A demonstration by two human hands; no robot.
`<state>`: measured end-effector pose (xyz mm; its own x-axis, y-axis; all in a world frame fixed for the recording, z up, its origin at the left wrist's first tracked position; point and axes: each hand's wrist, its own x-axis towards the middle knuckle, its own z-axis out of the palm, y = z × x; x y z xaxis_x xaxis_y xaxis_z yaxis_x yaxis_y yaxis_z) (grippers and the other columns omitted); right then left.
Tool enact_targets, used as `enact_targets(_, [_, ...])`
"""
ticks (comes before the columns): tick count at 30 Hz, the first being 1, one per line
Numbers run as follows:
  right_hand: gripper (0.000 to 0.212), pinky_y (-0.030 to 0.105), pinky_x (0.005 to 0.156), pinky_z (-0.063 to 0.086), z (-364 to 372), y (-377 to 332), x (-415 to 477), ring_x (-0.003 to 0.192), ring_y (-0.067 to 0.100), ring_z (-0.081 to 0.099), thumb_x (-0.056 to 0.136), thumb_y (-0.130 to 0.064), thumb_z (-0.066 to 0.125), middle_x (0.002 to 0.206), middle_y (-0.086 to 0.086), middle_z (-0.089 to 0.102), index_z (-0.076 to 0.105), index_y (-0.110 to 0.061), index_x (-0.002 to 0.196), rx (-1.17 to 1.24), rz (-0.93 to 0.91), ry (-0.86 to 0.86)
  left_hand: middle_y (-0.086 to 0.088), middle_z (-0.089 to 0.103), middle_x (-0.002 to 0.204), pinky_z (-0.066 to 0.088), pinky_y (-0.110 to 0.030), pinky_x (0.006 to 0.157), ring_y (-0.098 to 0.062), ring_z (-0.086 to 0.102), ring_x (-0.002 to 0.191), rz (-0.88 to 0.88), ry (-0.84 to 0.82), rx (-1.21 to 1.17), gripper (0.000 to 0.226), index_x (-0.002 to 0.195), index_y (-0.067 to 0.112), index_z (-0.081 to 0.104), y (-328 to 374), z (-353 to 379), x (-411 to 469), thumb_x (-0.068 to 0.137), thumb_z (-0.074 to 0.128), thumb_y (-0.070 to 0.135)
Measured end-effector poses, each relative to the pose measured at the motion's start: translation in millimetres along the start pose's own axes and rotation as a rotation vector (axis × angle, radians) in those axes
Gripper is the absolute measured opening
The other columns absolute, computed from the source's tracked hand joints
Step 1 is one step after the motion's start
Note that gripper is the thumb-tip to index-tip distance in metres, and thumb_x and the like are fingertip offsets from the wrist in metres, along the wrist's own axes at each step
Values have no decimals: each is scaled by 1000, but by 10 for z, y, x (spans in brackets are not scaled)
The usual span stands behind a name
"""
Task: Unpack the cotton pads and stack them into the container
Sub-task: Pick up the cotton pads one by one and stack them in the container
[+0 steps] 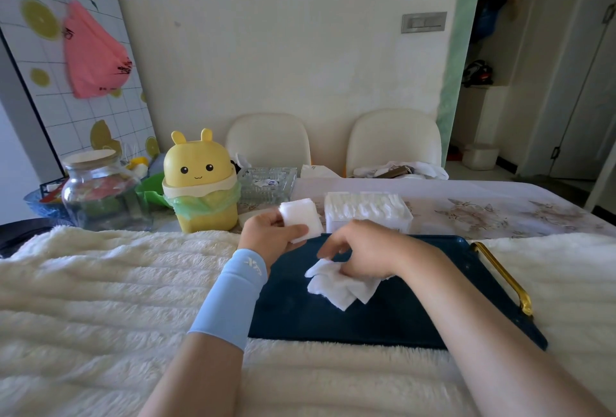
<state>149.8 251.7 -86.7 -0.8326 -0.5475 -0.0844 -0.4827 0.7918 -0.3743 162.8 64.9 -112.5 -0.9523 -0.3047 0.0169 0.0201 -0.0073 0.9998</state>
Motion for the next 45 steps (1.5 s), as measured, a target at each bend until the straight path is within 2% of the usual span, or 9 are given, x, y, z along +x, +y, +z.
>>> enact_targets(3, [28, 13, 70, 45, 36, 2, 23, 99, 4, 65, 94, -19, 61, 112, -17, 71, 76, -34, 113, 104, -12, 25, -4, 72, 97, 61, -28, 73, -18, 69, 89, 7, 9, 21, 25, 103, 7, 69, -17, -4, 16, 81, 75, -3])
enact_targets(7, [17, 35, 85, 56, 41, 68, 86, 92, 19, 70, 96, -20, 62, 98, 0, 75, 76, -20, 105, 254, -31, 217, -8, 71, 102, 61, -37, 79, -24, 69, 93, 7, 47, 54, 14, 97, 8, 69, -38, -8, 66, 85, 73, 3])
enact_targets(13, [16, 26, 62, 47, -97, 99, 60, 68, 12, 67, 98, -12, 58, 90, 7, 75, 73, -11, 103, 745, -28, 254, -11, 70, 105, 62, -35, 74, -28, 70, 95, -72, 31, -86, 15, 103, 2, 70, -1, 11, 53, 91, 68, 11])
enact_targets(21, [28, 25, 74, 59, -322, 138, -77, 75, 8, 61, 92, -8, 70, 92, -1, 68, 75, -31, 107, 618, -121, 315, -14, 75, 101, 61, -34, 75, -25, 75, 89, -115, -154, 8, 16, 95, 1, 74, 18, 55, -10, 88, 73, 16])
enact_targets(27, [40, 33, 88, 59, -321, 51, -76, 79, 2, 64, 85, -10, 79, 82, -14, 66, 72, -30, 118, 543, -124, 354, -16, 75, 105, 60, -32, 77, -26, 74, 95, -136, -300, 11, 22, 105, 0, 73, 60, 123, -87, 91, 70, 17])
enact_targets(33, [41, 35, 88, 59, -267, 60, -12, 76, 6, 65, 82, -6, 80, 81, -12, 66, 72, -25, 117, 527, -111, 433, -19, 74, 107, 61, -29, 70, -25, 73, 94, -174, -405, -124, 29, 112, -1, 67, 135, 120, -148, 100, 56, 23])
enact_targets(37, [35, 30, 81, 60, -243, 67, 1, 69, 2, 65, 82, -6, 79, 82, -10, 66, 73, -26, 111, 520, -100, 470, -19, 73, 111, 61, -37, 79, -30, 71, 102, -210, -453, -169, 48, 118, 1, 65, 179, 123, -153, 97, 54, 43])
enact_targets(41, [32, 17, 76, 45, -251, 79, -11, 76, -13, 57, 85, -27, 78, 97, -15, 69, 71, -31, 116, 401, -95, 487, -14, 74, 109, 60, -27, 77, -22, 73, 97, -122, -440, -61, 24, 109, 0, 70, 148, 100, -151, 88, 70, 13])
enact_targets(45, [53, 21, 87, 48, -278, 94, -28, 99, 0, 62, 78, -42, 84, 107, -14, 64, 63, -32, 125, 467, -50, 370, -15, 74, 109, 60, -28, 77, -23, 72, 98, -118, -454, -88, 21, 111, 1, 69, 151, 49, -141, 91, 65, 3])
